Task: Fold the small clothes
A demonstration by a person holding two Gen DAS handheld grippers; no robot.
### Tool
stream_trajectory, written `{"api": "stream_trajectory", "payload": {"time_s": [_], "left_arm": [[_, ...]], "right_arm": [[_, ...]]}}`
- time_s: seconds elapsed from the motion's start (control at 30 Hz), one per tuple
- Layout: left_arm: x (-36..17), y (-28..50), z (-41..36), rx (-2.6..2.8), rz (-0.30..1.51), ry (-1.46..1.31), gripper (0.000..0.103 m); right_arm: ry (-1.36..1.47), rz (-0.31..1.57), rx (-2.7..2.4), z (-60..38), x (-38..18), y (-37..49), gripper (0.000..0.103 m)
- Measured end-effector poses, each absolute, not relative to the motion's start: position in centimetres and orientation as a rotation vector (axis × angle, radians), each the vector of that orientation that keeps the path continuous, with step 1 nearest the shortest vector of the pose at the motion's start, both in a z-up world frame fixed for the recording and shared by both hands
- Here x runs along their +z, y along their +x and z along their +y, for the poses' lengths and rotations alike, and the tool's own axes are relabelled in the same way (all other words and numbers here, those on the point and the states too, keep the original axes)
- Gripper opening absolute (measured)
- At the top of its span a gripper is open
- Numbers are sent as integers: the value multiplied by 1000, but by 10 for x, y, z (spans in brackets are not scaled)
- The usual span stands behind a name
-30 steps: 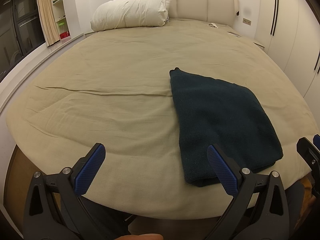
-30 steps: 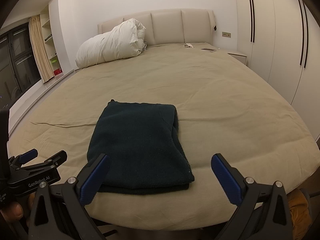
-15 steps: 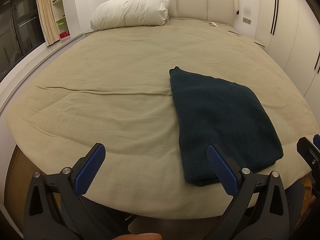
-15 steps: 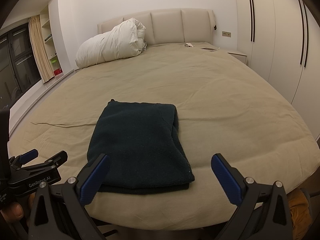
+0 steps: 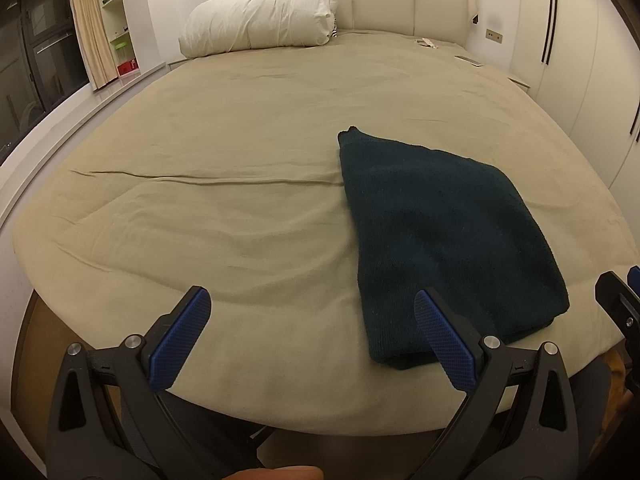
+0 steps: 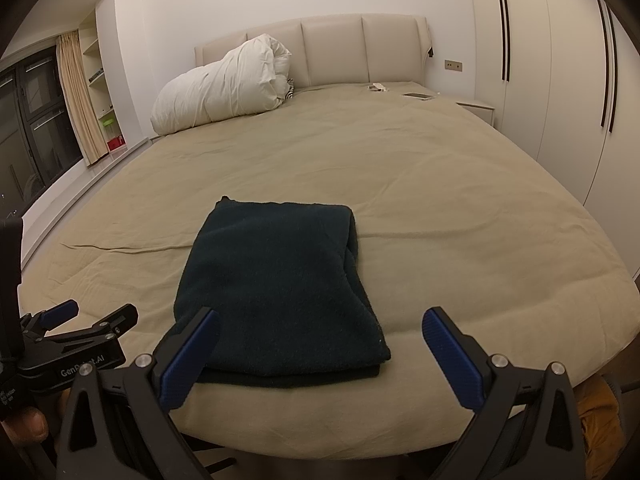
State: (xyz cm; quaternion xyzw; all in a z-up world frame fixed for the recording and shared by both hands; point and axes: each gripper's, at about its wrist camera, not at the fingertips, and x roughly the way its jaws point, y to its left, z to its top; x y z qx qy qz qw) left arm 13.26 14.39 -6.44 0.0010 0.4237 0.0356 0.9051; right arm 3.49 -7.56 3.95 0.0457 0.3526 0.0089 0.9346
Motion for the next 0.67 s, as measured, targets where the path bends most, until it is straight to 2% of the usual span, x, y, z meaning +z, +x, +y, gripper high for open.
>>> {"api": "stream_trajectory", "payload": {"time_s": [0.67], "left_arm": [[-62, 130, 145, 64, 856, 10, 103]], "right_arm": [[98, 724, 20, -78, 40, 35, 103]]}}
